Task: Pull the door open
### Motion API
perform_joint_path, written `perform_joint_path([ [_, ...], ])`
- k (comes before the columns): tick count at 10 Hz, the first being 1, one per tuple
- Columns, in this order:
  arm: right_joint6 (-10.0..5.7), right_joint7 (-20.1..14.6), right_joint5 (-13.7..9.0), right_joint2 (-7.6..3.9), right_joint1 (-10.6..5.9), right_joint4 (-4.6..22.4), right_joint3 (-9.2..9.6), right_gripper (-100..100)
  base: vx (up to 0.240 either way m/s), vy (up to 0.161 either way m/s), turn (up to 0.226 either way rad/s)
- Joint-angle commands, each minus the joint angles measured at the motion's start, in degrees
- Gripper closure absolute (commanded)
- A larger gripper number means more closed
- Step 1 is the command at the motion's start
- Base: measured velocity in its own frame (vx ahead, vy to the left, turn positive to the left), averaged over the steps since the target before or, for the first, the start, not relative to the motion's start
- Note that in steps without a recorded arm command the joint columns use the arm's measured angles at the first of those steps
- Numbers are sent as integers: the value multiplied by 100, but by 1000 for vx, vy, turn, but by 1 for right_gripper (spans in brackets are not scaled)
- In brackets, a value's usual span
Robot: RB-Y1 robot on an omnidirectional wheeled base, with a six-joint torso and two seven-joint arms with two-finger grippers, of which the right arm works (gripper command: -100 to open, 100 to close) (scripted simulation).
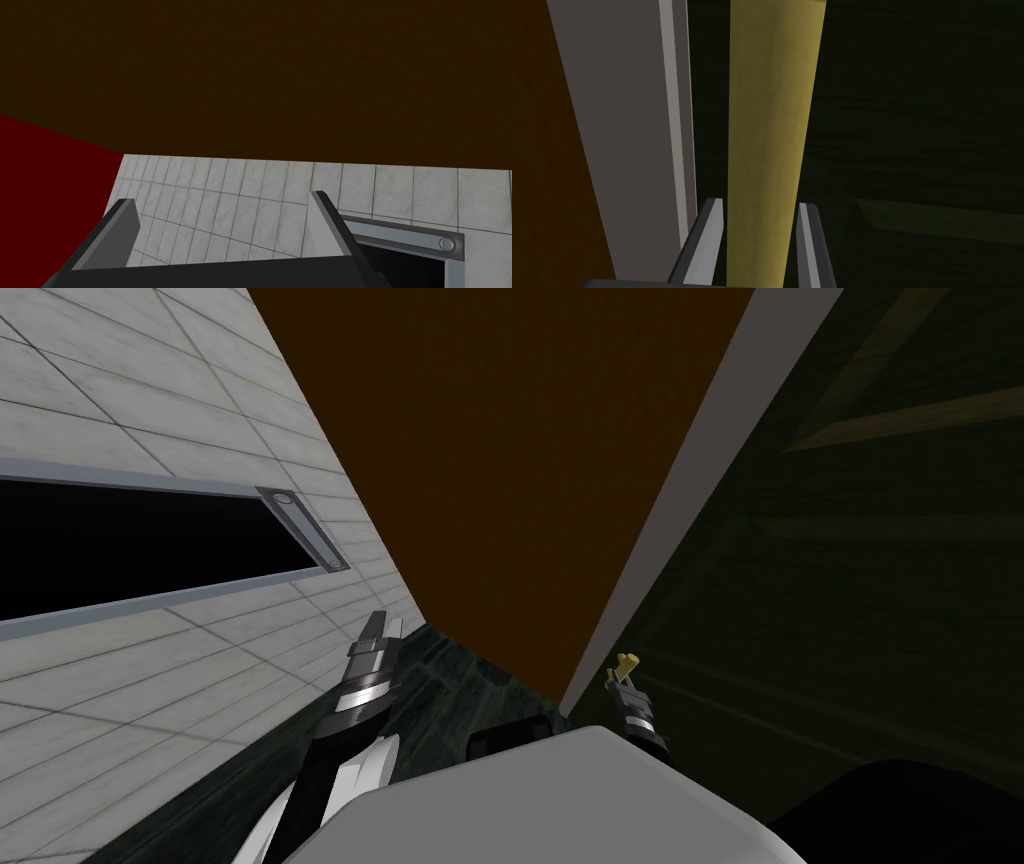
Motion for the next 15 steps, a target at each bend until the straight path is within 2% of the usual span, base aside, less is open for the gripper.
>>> perform_joint_path([
  [1,-6,-90,63,-13,100,-47,110,100,-187,0,66],
  [7,-132,-475,315,-185,360,-228,504,100,-204,29,66],
  [8,-136,-433,291,-174,311,-185,462,100,-94,15,19],
  [9,-197,-515,387,-214,380,-212,592,100,-160,-14,66],
  [10,-215,-533,409,-226,396,-219,620,100,-232,-3,68],
  [15,-454,-780,706,-388,613,-321,1000,100,-230,-4,60],
])
